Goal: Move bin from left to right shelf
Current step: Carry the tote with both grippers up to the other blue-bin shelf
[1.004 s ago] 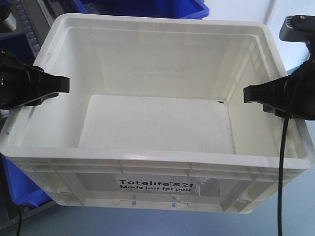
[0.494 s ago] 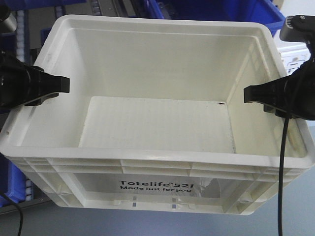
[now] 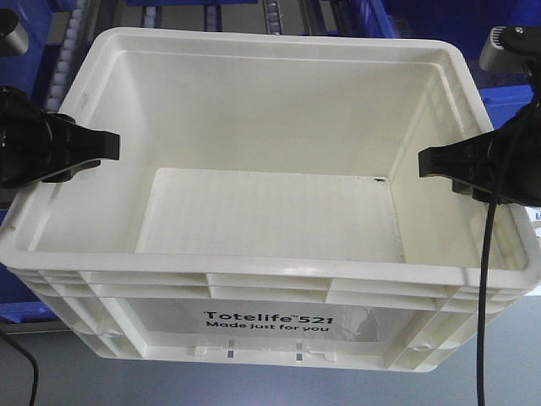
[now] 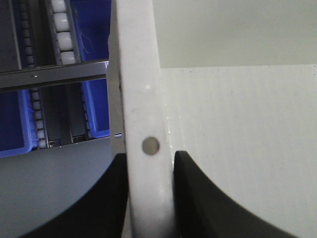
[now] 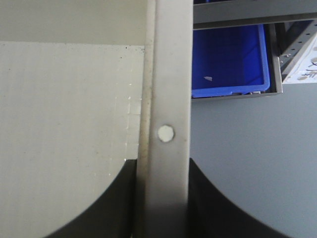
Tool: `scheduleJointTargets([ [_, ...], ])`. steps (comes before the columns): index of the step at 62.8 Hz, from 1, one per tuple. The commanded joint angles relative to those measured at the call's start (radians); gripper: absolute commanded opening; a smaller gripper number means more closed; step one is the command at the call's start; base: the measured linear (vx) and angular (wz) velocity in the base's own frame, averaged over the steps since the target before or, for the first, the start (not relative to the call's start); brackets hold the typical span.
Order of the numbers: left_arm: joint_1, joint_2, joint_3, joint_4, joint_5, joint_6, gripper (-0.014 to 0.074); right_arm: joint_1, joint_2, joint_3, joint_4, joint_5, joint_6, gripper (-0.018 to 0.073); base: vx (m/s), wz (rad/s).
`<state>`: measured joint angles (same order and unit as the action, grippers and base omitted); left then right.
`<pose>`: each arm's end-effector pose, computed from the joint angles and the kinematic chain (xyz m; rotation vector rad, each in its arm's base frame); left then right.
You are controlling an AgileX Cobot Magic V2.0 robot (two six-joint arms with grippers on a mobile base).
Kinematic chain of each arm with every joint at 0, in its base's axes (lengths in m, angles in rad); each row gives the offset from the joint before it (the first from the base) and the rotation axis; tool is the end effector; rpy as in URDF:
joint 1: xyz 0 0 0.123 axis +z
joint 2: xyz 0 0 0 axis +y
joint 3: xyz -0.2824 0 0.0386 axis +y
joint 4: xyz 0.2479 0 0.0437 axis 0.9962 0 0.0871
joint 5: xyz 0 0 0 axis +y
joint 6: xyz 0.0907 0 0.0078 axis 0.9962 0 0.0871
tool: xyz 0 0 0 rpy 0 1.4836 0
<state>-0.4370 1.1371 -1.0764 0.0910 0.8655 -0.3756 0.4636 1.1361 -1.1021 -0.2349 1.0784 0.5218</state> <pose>0.2085 -0.0904 0.3565 0.1136 2.4195 -0.2644 0.1983 0.0782 0.3550 0.0062 2.5525 0.0688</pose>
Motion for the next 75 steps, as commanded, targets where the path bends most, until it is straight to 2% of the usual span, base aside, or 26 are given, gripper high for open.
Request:
scheduleJointTargets([
  [1,-0.007,-0.044,-0.042,0.007,-0.114,0.035,0.0038,-0.009,-0.028,-0.034,-0.127,-0.065,0.001,-0.0004,0.07,0.37],
  [36,-0.007,-0.044,-0.042,0.007,-0.114,0.035,0.0038,-0.009,-0.028,-0.034,-0.127,-0.064,0.001,-0.0004,0.08,0.27],
  [75,-0.007,-0.044,-0.042,0.007,-0.114,0.035,0.0038,-0.009,-0.028,-0.034,-0.127,-0.064,0.001,-0.0004,0.09,0.1],
])
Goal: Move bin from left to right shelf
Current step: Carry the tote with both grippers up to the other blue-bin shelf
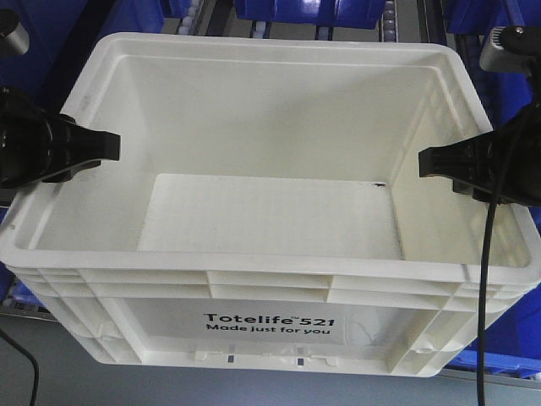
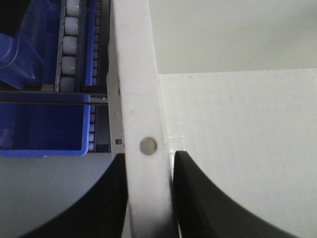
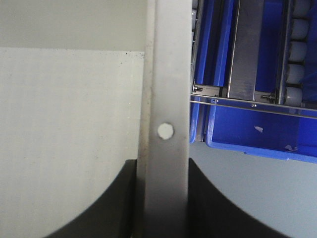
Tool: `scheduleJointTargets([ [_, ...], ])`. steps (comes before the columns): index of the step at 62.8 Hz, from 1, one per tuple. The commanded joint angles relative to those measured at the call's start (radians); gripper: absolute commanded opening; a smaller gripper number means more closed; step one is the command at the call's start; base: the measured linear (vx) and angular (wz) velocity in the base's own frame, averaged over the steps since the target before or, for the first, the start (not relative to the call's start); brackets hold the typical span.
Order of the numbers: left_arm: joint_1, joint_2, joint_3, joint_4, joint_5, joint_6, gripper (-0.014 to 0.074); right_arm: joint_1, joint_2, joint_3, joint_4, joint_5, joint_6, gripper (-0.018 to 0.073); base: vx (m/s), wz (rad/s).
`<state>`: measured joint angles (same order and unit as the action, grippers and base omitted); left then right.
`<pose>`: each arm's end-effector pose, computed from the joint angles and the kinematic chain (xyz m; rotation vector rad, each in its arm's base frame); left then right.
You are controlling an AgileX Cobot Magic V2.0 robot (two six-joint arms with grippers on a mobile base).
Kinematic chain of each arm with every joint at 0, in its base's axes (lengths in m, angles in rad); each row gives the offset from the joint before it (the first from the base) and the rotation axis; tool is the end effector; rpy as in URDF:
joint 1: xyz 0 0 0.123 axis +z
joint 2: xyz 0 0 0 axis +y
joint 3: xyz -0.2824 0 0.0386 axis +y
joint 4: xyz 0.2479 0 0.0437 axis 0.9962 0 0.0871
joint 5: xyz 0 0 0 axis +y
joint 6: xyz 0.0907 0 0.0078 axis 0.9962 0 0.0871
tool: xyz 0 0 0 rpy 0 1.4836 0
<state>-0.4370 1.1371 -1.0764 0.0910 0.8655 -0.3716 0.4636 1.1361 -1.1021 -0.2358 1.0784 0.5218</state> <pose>0.2085 -0.0904 0.3565 0.1185 2.4190 -0.2626 0.1983 0.0782 0.3550 0.0059 2.5522 0.0678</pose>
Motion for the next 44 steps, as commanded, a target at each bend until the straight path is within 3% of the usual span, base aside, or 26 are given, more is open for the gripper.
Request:
scheduleJointTargets([
  [1,-0.007,-0.044,-0.042,0.007,-0.114,0.031,0.0038,-0.009,-0.028,-0.034,-0.126,-0.064,0.001,-0.0004,0.09,0.02],
  [44,-0.007,-0.044,-0.042,0.007,-0.114,0.031,0.0038,-0.009,-0.028,-0.034,-0.126,-0.065,0.001,-0.0004,0.1,-0.06],
])
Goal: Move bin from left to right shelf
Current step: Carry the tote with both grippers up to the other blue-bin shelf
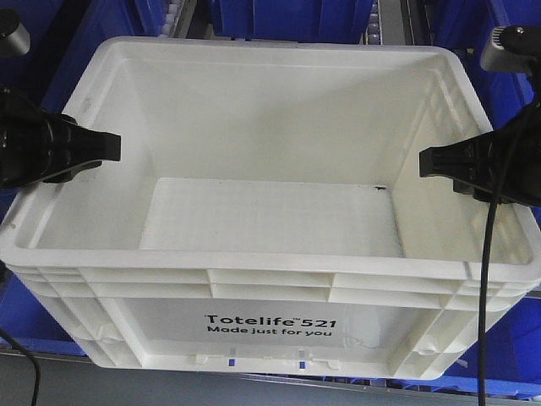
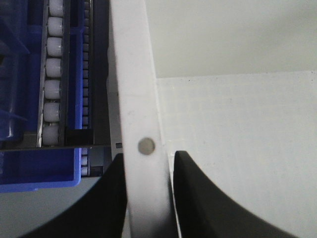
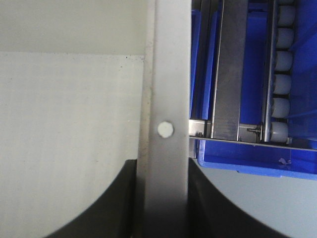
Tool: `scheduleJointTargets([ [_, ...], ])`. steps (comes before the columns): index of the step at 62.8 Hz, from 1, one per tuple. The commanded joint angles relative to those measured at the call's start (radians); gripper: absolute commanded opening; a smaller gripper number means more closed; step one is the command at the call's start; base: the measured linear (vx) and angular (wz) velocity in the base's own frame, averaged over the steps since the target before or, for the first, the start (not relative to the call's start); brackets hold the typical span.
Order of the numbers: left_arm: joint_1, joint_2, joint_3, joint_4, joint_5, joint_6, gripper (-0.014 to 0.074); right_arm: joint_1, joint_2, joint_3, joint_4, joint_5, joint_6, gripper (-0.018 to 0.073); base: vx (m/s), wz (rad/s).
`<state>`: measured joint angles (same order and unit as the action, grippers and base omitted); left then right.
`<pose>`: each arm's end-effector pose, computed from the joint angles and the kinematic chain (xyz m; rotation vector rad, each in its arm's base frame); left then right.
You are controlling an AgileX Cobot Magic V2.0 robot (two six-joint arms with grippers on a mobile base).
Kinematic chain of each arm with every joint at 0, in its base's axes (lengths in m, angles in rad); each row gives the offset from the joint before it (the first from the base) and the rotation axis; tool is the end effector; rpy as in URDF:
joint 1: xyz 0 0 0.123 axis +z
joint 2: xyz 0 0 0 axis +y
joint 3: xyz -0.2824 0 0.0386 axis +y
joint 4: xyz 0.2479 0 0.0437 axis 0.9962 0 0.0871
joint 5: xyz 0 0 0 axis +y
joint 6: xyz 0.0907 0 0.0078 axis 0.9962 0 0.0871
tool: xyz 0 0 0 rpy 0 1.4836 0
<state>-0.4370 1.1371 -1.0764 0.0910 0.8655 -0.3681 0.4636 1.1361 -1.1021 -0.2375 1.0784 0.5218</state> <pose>0.2085 -0.0904 0.3565 0.1227 2.4186 -0.2610 0.1984 0.0781 0.3550 0.0054 2.5515 0.0658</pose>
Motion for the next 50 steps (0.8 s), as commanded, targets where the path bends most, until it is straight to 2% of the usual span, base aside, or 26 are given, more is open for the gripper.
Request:
scheduleJointTargets([
  [1,-0.007,-0.044,-0.042,0.007,-0.114,0.027,0.0038,-0.009,-0.028,-0.034,-0.124,-0.065,0.001,-0.0004,0.12,-0.08],
  [50,-0.007,-0.044,-0.042,0.007,-0.114,0.027,0.0038,-0.009,-0.028,-0.034,-0.124,-0.065,0.001,-0.0004,0.15,-0.07],
])
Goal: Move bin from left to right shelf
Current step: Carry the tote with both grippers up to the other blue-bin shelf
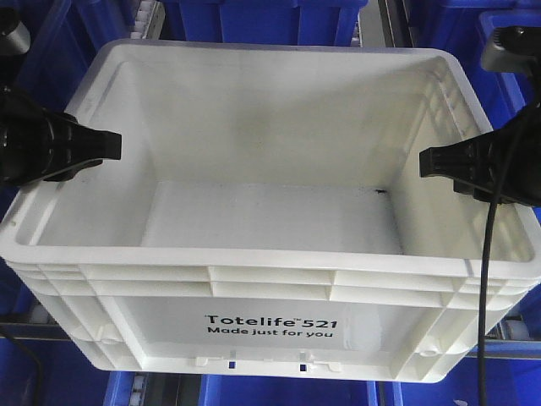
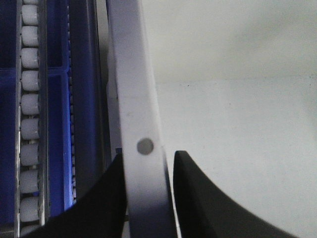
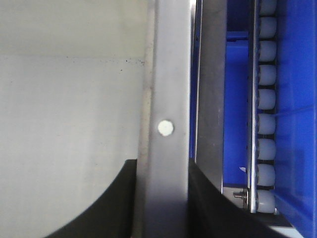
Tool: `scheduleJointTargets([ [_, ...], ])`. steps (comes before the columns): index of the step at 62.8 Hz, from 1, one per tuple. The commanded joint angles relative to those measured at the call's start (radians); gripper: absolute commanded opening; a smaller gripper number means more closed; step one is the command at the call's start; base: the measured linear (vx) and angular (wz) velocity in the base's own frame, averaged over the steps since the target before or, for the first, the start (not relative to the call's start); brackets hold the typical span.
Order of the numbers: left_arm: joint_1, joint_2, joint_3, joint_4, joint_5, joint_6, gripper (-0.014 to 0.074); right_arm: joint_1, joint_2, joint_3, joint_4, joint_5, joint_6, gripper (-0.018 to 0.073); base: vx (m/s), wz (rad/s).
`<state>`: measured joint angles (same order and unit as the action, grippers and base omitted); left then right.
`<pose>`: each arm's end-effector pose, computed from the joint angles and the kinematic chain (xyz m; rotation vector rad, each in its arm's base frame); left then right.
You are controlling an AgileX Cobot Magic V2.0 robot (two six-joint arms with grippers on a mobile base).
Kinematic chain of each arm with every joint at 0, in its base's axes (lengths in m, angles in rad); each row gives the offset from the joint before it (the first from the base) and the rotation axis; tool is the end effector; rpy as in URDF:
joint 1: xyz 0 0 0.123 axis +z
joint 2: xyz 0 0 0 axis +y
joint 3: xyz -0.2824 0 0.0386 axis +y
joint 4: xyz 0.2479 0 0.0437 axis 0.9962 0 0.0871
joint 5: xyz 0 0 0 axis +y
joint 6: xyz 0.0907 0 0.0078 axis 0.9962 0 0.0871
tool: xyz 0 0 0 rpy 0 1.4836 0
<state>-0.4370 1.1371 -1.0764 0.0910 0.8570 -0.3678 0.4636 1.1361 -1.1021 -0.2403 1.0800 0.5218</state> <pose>0.2090 -0.0907 0.3570 0.1232 2.4104 -0.2646 0.1984 0.0778 0.3550 0.0049 2.5517 0.0615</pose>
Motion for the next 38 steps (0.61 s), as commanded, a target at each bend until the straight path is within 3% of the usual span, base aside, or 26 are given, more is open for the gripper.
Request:
scheduleJointTargets([
  [1,-0.007,-0.044,-0.042,0.007,-0.106,0.027,0.0038,-0.009,-0.028,-0.034,-0.121,-0.066,0.001,-0.0004,0.12,-0.1],
  [38,-0.007,-0.044,-0.042,0.007,-0.106,0.027,0.0038,-0.009,-0.028,-0.034,-0.121,-0.066,0.001,-0.0004,0.04,-0.04],
])
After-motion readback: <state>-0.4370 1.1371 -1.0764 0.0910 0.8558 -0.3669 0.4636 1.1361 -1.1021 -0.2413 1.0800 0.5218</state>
